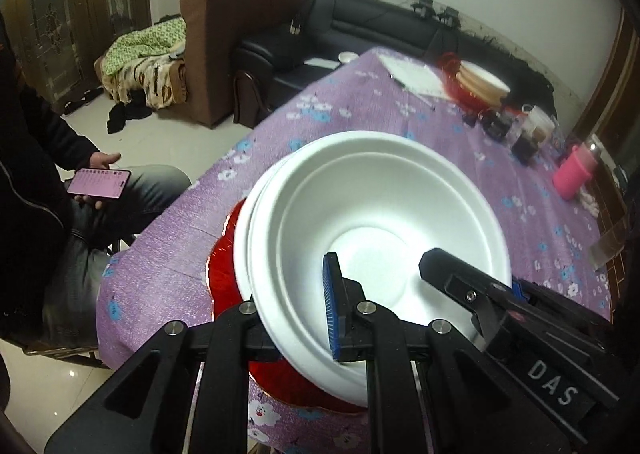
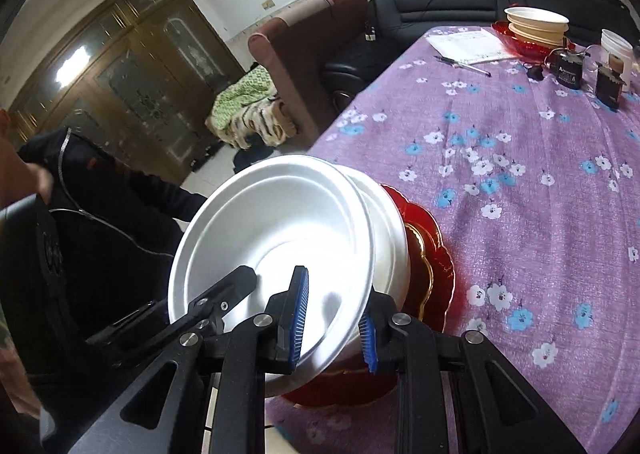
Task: Organize plates and bowls
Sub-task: 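Lower the white bowl onto the stacked bowls and open the left tool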
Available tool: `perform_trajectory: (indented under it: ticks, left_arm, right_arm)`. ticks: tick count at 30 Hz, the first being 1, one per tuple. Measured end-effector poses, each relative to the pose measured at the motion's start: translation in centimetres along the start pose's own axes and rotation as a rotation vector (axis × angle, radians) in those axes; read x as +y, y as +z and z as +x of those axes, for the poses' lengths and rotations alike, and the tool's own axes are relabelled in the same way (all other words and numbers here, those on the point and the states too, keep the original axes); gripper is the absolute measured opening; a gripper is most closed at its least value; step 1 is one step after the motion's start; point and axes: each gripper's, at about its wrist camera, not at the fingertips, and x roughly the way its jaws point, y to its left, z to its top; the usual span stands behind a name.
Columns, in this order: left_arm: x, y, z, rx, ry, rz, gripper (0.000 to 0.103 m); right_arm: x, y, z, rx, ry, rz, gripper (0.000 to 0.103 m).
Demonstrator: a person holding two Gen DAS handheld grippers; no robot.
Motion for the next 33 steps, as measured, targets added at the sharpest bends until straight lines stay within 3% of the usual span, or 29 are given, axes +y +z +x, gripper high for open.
perform_trajectory:
  ticks: [5,13,17,20,23,25,28,33]
  left_arm:
    - [-0.2,0.1,0.9,0.016,0.038,0.027,0.014]
    - [0.0,0.2,0.9,0.035,0.039,0.036,0.014]
    - [-0.2,0.4,0.1,-0.009,0.076,0.06,0.017]
    - [-0.1,0.6,-1.0,-0.07,0.109,0.063,0.017]
    - [-0.2,1.0,-1.7,-0.11,0.16,0.083,0.033]
    - [-0.3,1.1,-1.7,-0.115,0.18,0.108,0.052]
    - [-0.4,0.9,-1.4,-0.1,0.238,0.144,0.052]
    - [1.8,0.7,-3.3,-0.145,0.258,0.079,0.052]
  right_arm:
    - [-0.7,0.0,1.2,-0.015,-0.061,-0.022,0.025]
    - [-1.6,0.6,2.1,-0.018,-0.054,-0.018,0.024]
    - [-2.0,0.8,1.5,-0.03,-0.013,-0.006,0.037]
    - [-2.5,1.0,0.4,-0.071,0.006,0.01,0.04]
    - [-3.8,1.3,-1.4,-0.139,0.019,0.037,0.05]
    - [-5.0,1.4,-2.5,-0.175,0.026,0.063,0.05]
    - [-7.2,1.6,-4.0,-0.21,0.012,0.108,0.053]
    - [-11.8,1.2,-6.4,-0.261,-0.039,0.165,0.053]
